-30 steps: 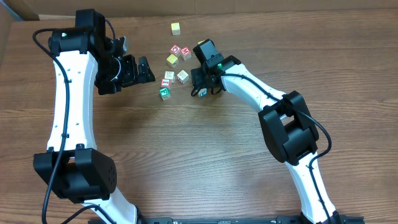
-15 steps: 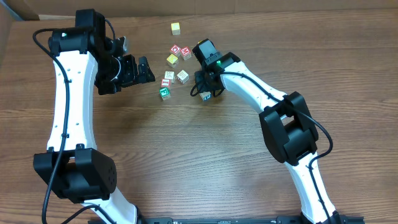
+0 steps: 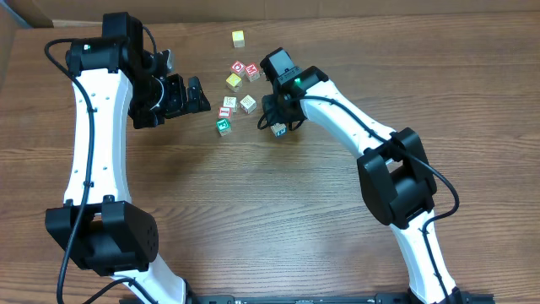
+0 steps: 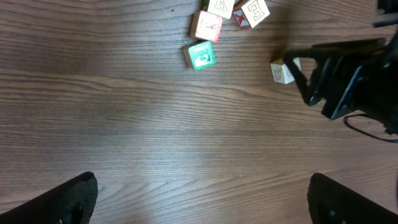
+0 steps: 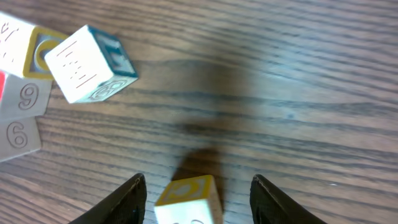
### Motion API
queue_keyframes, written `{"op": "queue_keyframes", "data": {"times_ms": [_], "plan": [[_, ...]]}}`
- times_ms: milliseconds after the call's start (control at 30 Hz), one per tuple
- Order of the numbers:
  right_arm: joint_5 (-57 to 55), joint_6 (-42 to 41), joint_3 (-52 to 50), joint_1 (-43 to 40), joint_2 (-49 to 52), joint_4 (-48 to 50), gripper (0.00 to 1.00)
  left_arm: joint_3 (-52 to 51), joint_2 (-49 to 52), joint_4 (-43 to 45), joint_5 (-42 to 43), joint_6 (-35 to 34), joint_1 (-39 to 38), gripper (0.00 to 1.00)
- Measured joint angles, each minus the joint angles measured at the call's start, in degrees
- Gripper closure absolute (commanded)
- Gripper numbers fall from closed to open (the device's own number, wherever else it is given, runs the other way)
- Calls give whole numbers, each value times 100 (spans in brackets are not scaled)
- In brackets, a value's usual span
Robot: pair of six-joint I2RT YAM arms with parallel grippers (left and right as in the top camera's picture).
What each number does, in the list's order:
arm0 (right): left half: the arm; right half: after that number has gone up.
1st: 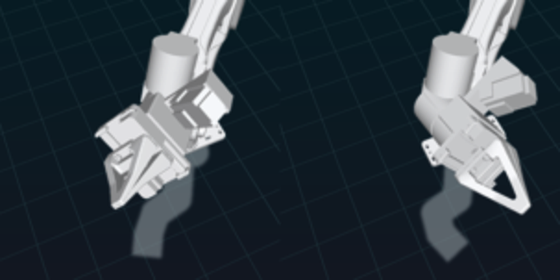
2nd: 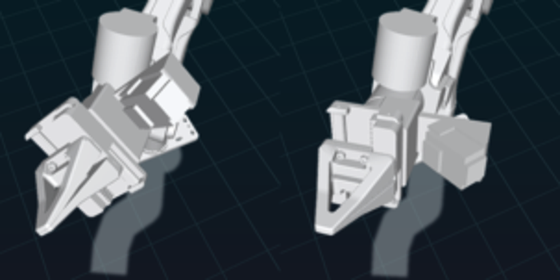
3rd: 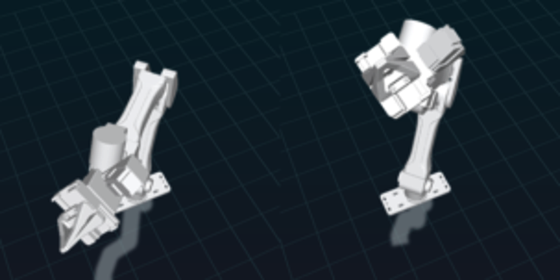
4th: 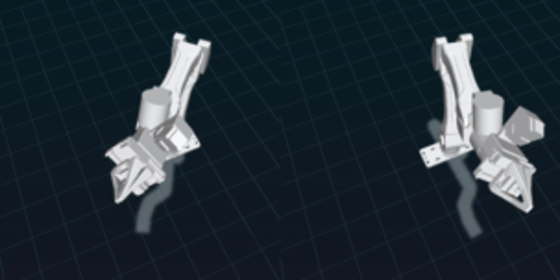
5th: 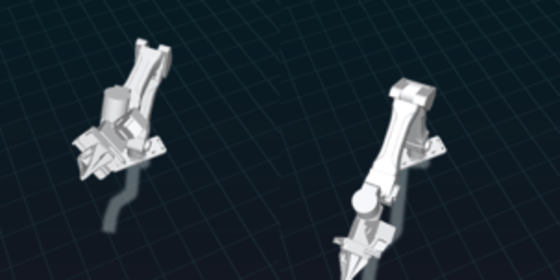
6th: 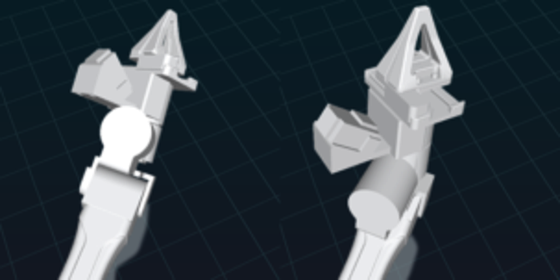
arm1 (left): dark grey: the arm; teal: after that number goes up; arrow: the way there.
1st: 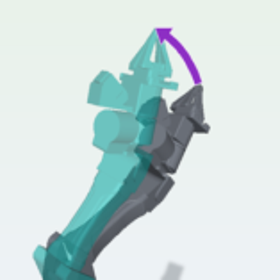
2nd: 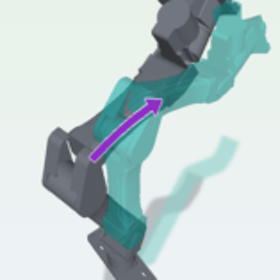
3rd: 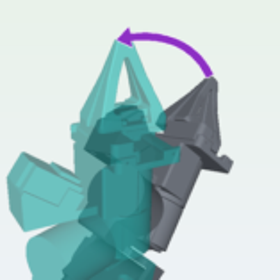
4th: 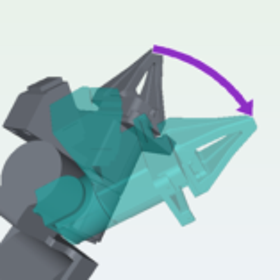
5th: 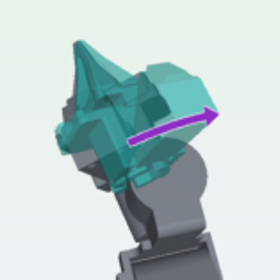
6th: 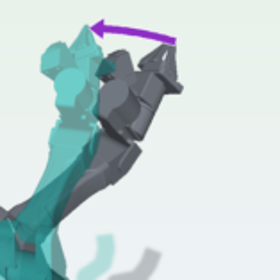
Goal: Flip 5 blocks
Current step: 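Grasp the yellow-bordered block with the right gripper and lift it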
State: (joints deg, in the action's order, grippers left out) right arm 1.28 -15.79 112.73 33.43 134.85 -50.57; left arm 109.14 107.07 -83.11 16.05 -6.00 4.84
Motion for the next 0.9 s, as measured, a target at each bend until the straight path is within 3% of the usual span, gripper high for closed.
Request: {"op": "queue_keyframes", "data": {"times_ms": [433,667,900], "plan": [[42,107,-315,170,-2,-323,71,0,0,0,0,0,2,0],[44,96,-111,184,-223,-874,72,0,0,2,0,0,2,0],[83,-247,-2,192,-1370,-1545,73,0,0,2,0,0,2,0]]}}
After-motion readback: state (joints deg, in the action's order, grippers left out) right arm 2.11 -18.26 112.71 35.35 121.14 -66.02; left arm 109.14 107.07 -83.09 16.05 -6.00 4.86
